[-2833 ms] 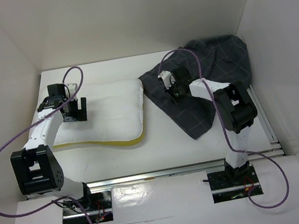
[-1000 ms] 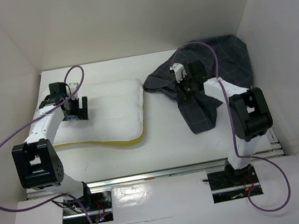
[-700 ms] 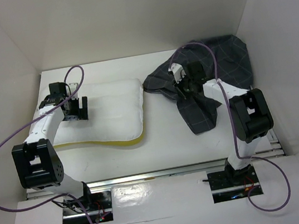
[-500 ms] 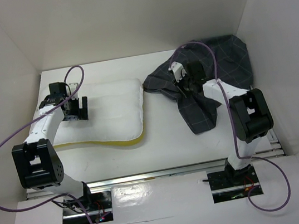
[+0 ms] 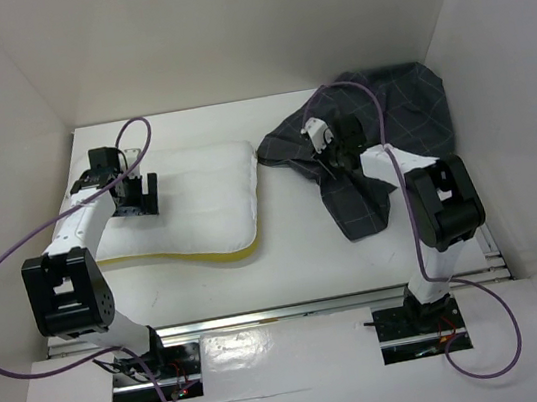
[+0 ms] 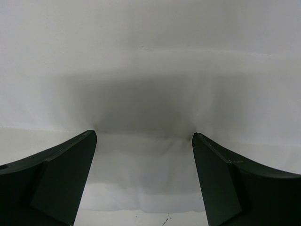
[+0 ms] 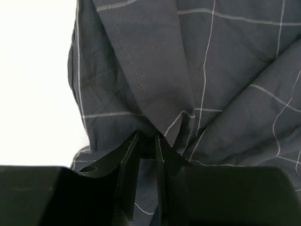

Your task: Put the pillow into the pillowcase

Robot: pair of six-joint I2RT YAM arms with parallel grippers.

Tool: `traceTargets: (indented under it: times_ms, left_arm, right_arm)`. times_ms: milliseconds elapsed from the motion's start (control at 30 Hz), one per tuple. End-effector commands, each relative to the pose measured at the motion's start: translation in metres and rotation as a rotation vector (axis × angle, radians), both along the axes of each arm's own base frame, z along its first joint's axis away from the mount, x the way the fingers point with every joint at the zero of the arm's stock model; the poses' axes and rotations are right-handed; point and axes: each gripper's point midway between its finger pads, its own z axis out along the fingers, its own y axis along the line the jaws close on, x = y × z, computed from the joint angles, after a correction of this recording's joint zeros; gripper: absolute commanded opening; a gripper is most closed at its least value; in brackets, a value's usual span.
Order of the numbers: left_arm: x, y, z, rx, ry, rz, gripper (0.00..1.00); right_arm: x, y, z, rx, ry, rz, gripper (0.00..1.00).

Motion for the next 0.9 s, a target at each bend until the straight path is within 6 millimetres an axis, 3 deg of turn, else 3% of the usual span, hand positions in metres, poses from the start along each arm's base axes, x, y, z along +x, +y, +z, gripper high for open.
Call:
traceTargets:
  times_ms: [0, 33, 267, 300, 467, 533, 700, 867]
  left_arm:
    - [0.012, 0.000, 0.012, -0.004, -0.039, -0.002, 0.97]
    - [0.012, 0.000, 0.012, -0.004, -0.039, -0.002, 0.97]
    - [0.012, -0.002, 0.013, -0.013, -0.040, -0.007, 0.97]
    - [0.012, -0.002, 0.013, -0.013, -0.040, -0.007, 0.97]
    - [0.012, -0.002, 0.013, -0.013, -0.040, -0.007, 0.97]
    - [0.012, -0.002, 0.009, -0.014, -0.031, -0.007, 0.97]
    - [0.012, -0.004, 0.009, -0.023, -0.032, -0.013, 0.97]
    - [0.017, -0.003, 0.012, -0.022, -0.041, -0.013, 0.97]
  right_arm:
    - [0.003, -0.003, -0.002, -0.044, -0.054, 0.011, 0.26]
    - [0.006, -0.006, 0.004, -0.061, -0.091, 0.017, 0.27]
    - [0.006, -0.015, -0.005, -0.084, -0.094, -0.043, 0.27]
    - [0.012, -0.013, 0.003, -0.072, -0.112, -0.050, 0.27]
    - [0.021, -0.018, 0.005, -0.019, -0.074, -0.082, 0.10]
    - [0.025, -0.017, 0.012, 0.006, -0.076, -0.084, 0.01]
    - [0.026, -0.003, 0.028, 0.100, -0.043, -0.060, 0.00]
    - [0.034, 0.008, 0.057, 0.197, -0.034, -0.028, 0.00]
